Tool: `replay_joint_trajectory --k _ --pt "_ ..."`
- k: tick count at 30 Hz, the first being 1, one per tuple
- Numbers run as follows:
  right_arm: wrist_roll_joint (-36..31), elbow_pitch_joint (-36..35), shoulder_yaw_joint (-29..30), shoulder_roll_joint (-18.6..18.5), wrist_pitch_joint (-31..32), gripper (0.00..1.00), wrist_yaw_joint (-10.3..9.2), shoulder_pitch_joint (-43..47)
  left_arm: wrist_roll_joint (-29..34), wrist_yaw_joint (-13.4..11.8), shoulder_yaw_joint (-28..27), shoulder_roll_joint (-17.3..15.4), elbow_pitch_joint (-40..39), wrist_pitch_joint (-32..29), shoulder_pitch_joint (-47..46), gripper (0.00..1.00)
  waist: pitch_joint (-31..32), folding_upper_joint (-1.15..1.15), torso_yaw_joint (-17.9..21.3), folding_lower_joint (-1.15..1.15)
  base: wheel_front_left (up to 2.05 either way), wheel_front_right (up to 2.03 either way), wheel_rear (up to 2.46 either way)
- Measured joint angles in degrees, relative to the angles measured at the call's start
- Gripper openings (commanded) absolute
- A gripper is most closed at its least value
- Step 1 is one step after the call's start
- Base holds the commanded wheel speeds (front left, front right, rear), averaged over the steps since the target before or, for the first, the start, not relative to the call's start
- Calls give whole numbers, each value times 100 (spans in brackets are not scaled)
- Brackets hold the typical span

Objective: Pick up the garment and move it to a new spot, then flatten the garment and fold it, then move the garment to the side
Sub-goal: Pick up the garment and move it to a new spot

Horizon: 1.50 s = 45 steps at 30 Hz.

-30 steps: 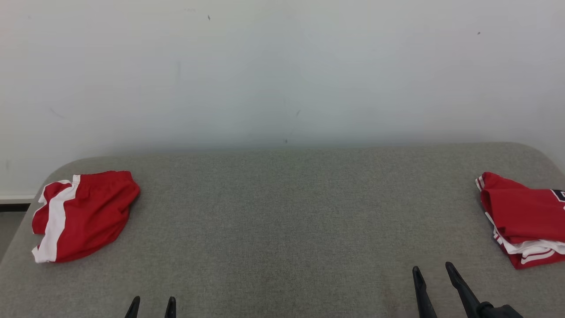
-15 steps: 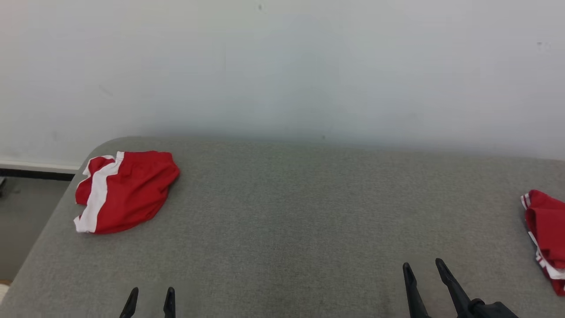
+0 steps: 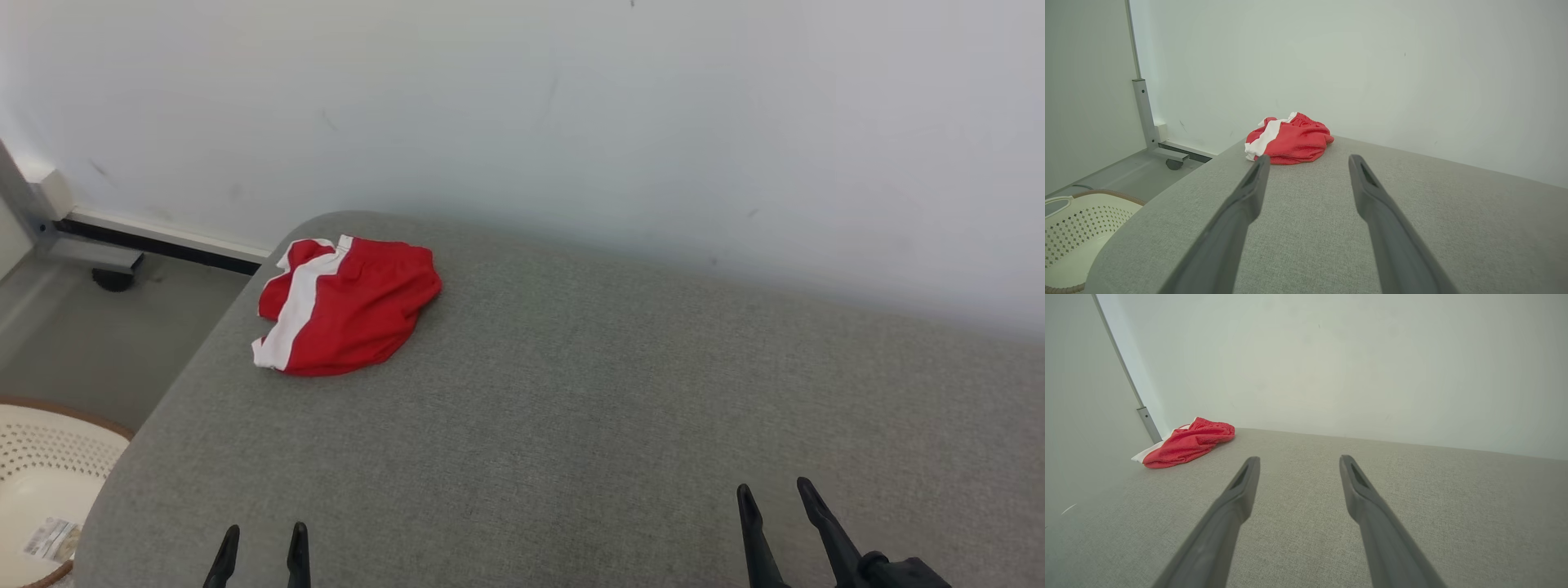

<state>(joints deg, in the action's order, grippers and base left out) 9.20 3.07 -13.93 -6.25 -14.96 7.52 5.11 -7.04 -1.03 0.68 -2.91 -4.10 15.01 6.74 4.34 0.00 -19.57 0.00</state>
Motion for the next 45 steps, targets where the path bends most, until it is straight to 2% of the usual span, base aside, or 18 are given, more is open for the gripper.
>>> replay_joint_trajectory --k 11,19,26,32,35,41,45 --pt "43 -7 13 21 0 100 0 -113 -67 11 -41 0 -59 0 -5 100 -94 0 -523 0 0 0 0" --pt "43 -15 22 -77 0 100 0 -112 -416 -68 65 0 -22 0 -197 100 -279 0 -607 0 0 0 0" --pt "-63 2 -3 -327 0 100 0 -436 -770 -52 75 -1 141 0 -1082 100 -720 0 -596 0 0 0 0" --pt "-174 29 -60 -588 0 100 0 -887 -872 275 -123 -2 836 1 -2189 100 -1313 0 -505 1 0 0 0" --pt "-227 42 -83 -703 0 100 0 -1063 -900 452 -245 -5 1437 1 -2796 100 -1611 1 -435 1 0 0 0" --pt "-333 23 -79 -878 0 100 0 -1349 -1060 616 -497 -270 2637 1 -4223 100 -2169 1 -261 1 0 0 0" --pt "-383 -12 -91 -942 0 100 0 -1470 -1120 714 -448 -455 3268 -11 -4942 100 -2428 1 -167 2 0 0 0"
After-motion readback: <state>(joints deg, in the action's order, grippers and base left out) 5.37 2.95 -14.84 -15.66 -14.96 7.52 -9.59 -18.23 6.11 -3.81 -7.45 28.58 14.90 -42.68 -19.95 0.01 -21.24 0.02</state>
